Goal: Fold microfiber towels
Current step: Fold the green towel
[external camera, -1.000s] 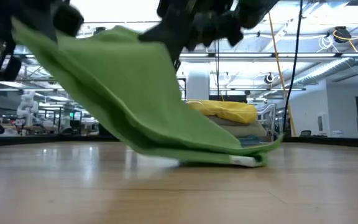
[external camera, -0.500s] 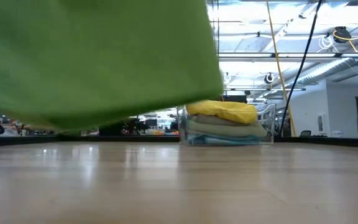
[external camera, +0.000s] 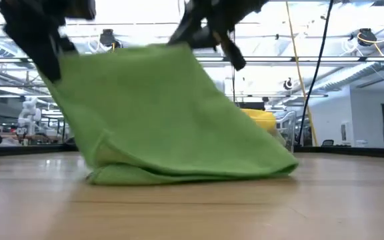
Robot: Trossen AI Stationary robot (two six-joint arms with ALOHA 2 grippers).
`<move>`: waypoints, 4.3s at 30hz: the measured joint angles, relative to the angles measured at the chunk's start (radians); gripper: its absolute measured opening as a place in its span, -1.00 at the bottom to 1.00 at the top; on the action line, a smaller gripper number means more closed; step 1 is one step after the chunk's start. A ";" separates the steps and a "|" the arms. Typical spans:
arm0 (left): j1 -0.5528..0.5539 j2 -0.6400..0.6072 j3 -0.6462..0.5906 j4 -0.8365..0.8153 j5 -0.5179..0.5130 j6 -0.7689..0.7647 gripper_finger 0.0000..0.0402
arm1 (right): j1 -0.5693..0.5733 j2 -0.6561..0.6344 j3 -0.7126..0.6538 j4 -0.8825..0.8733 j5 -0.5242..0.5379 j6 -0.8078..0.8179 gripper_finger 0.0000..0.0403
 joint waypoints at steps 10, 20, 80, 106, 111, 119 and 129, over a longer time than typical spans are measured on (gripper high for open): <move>0.185 0.000 -0.181 0.279 0.032 0.044 -0.93 | -0.168 0.020 -0.101 0.028 -0.091 -0.157 -0.99; 0.225 0.090 -0.181 0.454 0.041 0.046 -0.95 | -0.194 0.012 -0.224 0.058 -0.323 -0.170 -0.85; 0.191 0.318 -0.181 0.608 0.119 -0.009 -0.97 | -0.510 0.263 0.398 -0.491 -0.715 -1.074 0.08; 0.185 0.317 -0.181 0.618 0.109 -0.004 -0.98 | -0.876 -0.084 0.006 -0.600 -0.813 -1.740 -0.02; 0.185 0.317 -0.181 0.618 0.102 -0.009 -0.93 | -0.925 -0.084 -0.052 -0.535 -0.788 -1.809 -0.07; 0.185 0.317 -0.181 0.618 0.101 -0.021 -0.95 | -0.928 -0.083 -0.082 -0.457 -0.762 -1.853 -0.30; 0.185 0.317 -0.181 0.621 0.102 -0.016 -0.94 | -0.921 -0.059 -0.083 -0.460 -0.763 -1.841 -0.75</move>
